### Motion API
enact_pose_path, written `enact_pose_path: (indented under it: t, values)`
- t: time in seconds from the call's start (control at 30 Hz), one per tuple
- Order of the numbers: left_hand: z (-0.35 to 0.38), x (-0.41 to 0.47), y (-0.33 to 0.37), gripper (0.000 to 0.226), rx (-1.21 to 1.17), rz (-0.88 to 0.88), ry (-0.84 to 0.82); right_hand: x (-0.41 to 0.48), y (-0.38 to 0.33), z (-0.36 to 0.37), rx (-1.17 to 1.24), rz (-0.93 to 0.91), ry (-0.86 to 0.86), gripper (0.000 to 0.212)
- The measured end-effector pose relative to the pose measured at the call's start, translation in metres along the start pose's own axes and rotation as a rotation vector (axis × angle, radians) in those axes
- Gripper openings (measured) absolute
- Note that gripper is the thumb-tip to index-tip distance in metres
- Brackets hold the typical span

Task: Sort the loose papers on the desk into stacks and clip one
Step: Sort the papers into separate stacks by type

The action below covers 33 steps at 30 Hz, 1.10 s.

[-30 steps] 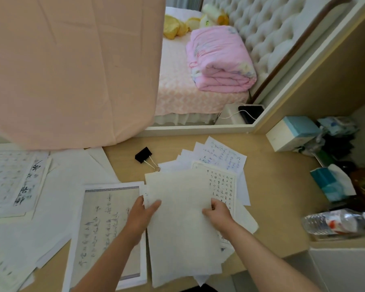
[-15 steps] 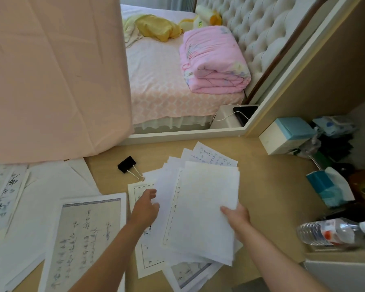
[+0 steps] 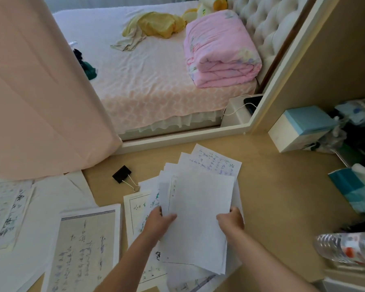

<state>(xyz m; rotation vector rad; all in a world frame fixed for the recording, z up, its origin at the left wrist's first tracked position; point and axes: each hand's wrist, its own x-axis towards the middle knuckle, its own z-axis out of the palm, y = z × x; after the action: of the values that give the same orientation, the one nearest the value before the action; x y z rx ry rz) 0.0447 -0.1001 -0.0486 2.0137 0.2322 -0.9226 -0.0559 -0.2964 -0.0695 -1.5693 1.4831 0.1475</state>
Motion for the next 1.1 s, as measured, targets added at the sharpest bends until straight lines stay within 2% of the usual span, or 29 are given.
enact_pose_path:
  t: [0.07,0.23,0.33,0.37,0.4,0.5,0.57,0.63,0.67,0.73,0.77,0.83,0.97,1.03,1.1]
  values:
    - [-0.001,-0.003,0.002,0.035,-0.030,-0.016,-0.043,0.000,-0.001,-0.001,-0.099,-0.071,-0.080,0.022]
    - [-0.015,-0.006,0.004,0.032,-0.084,-0.021,-0.156,-0.004,-0.008,-0.013,-0.257,-0.268,-0.094,0.020]
    - [-0.031,-0.009,-0.002,0.029,-0.242,0.004,-0.202,-0.005,-0.013,-0.011,-0.338,-0.414,-0.129,0.014]
    - [-0.035,-0.010,-0.003,0.028,-0.306,0.010,-0.207,-0.008,-0.015,-0.008,-0.319,-0.454,-0.136,0.014]
    - [-0.039,-0.011,-0.004,0.028,-0.347,0.012,-0.206,-0.013,-0.018,-0.006,-0.248,-0.474,-0.167,0.023]
    - [-0.046,-0.012,-0.004,0.032,-0.366,0.023,-0.221,-0.028,-0.028,-0.005,0.136,-0.289,-0.407,0.060]
    - [-0.049,-0.011,-0.002,0.037,-0.319,0.053,-0.217,-0.028,-0.027,-0.009,0.179,-0.201,-0.510,0.045]
    - [-0.049,-0.006,-0.002,0.040,-0.151,0.157,-0.142,-0.022,-0.023,-0.013,0.108,-0.190,-0.363,0.024]
    - [-0.048,0.001,-0.003,0.046,0.020,0.216,-0.045,-0.016,-0.020,-0.016,0.121,-0.165,-0.250,0.020]
    - [-0.047,0.013,-0.005,0.063,0.322,0.252,0.177,0.000,-0.016,-0.027,0.232,-0.066,-0.099,0.026]
    - [-0.045,0.018,-0.005,0.069,0.375,0.233,0.234,0.008,-0.015,-0.033,0.280,-0.016,-0.045,0.031]
    - [-0.039,0.023,-0.002,0.078,0.422,0.190,0.245,0.019,-0.016,-0.045,0.307,0.035,0.045,0.032]
    - [-0.023,0.031,0.007,0.087,0.397,0.101,0.210,0.035,-0.031,-0.047,0.249,-0.038,0.165,0.029]
    - [-0.018,0.037,0.009,0.085,0.325,0.025,0.193,0.043,-0.040,-0.039,0.138,-0.079,0.166,0.030]
    - [-0.014,0.040,0.010,0.078,0.354,-0.010,0.180,0.055,-0.043,-0.028,-0.083,-0.106,0.189,0.028]
